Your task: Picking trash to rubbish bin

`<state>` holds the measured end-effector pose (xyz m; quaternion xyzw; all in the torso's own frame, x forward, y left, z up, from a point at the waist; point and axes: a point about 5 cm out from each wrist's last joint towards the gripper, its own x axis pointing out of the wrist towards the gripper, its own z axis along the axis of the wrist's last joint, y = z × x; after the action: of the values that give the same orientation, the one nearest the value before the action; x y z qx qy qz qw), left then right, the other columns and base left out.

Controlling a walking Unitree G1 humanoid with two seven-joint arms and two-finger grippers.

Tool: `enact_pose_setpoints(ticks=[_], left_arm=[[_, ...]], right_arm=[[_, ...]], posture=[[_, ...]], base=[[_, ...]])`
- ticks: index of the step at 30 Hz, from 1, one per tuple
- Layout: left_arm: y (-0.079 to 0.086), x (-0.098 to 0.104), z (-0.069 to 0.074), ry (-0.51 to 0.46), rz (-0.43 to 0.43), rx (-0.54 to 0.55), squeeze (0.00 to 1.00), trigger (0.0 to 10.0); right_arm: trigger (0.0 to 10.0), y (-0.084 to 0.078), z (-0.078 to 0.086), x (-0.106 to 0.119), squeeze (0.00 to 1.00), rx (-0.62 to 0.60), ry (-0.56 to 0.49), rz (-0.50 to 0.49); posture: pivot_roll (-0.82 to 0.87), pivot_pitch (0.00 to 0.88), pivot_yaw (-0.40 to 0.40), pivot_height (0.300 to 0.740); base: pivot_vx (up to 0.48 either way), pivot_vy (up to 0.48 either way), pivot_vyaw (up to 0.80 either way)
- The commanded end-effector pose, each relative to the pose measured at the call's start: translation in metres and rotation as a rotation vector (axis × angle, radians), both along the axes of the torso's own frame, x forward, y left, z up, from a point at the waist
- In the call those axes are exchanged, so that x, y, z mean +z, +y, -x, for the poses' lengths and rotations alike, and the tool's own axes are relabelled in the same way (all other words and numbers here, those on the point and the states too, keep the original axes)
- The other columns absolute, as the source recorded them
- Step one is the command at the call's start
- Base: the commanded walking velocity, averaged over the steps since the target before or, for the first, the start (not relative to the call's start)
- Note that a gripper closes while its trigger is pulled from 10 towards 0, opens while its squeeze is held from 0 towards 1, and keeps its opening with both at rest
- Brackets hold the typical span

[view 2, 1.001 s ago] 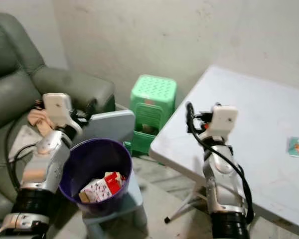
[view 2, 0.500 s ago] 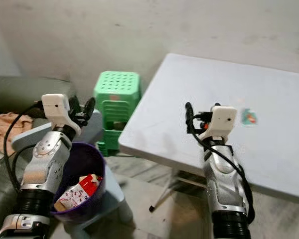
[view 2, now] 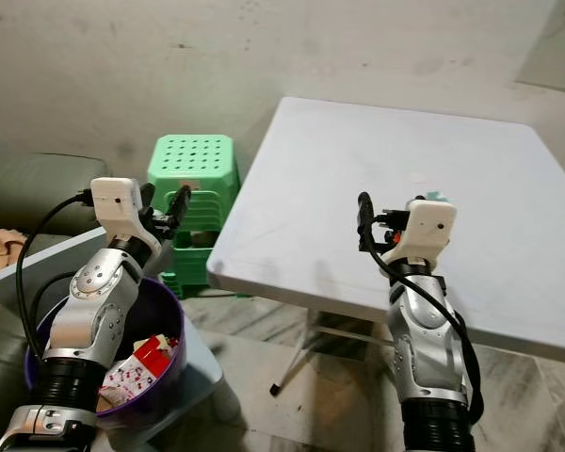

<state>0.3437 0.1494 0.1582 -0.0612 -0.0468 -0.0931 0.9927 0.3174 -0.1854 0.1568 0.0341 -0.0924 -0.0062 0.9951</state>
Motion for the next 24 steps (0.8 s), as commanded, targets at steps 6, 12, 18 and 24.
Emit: enact_pose_setpoints(ticks=[6, 12, 18, 24], left_arm=[[-0.0007, 0.0028, 0.0011, -0.002, 0.002, -0.013, 0.0, 10.0], [-0.0011, 0.0021, 0.0013, 0.001, 0.006, -0.017, 0.0, 10.0], [-0.0011, 0.0017, 0.0011, 0.008, 0.008, -0.021, 0.0, 10.0], [-0.0013, 0.0009, 0.0014, 0.013, 0.003, -0.02, 0.0, 10.0]], right_arm=[[10.0, -0.0007, 0.0005, 0.0053, 0.0, 0.002, -0.012, -0.004], [10.0, -0.0005, 0.0014, 0.0048, 0.0, 0.003, -0.011, -0.004], [10.0, -0.0001, 0.003, 0.0045, 0.0, 0.002, -0.009, 0.0], [10.0, -0.0005, 0.0036, 0.0046, 0.0, 0.001, -0.007, -0.003]], posture=[[0.05, 0.028, -0.025, 0.74], [0.05, 0.028, -0.025, 0.74], [0.05, 0.031, -0.023, 0.74], [0.05, 0.036, -0.024, 0.74]], base=[[0.0, -0.311, 0.0], [0.0, -0.327, 0.0], [0.0, -0.322, 0.0], [0.0, -0.291, 0.0]])
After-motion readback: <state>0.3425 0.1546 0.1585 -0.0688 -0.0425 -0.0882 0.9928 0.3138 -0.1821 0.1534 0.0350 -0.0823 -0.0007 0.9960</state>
